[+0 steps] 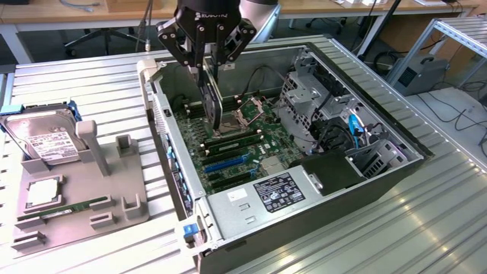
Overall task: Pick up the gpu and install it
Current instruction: 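Pick up the gpu and move the gpu toward the slot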
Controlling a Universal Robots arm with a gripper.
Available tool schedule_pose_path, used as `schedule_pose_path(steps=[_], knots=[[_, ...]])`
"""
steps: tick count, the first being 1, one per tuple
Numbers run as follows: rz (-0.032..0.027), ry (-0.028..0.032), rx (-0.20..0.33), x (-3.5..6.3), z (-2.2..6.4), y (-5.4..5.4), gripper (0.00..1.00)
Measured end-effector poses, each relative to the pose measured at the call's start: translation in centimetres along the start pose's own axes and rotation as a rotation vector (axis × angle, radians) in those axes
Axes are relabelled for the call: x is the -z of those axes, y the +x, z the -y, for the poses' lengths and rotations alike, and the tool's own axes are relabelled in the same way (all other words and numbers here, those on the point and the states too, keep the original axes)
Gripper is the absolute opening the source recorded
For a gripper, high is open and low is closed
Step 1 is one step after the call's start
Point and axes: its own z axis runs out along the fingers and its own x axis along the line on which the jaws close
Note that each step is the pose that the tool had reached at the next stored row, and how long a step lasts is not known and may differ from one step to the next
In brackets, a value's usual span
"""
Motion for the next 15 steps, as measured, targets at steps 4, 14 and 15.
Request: schedule_pose_path(steps=[4,14,15], knots=[[0.0,0.0,0.0,-0.09,0.0,-0.01,0.27],[0.0001,-0.0001,0.0,-0.31,0.01,-0.04,0.27],[0.0001,-0.0001,0.0,-0.33,0.01,-0.04,0.27]])
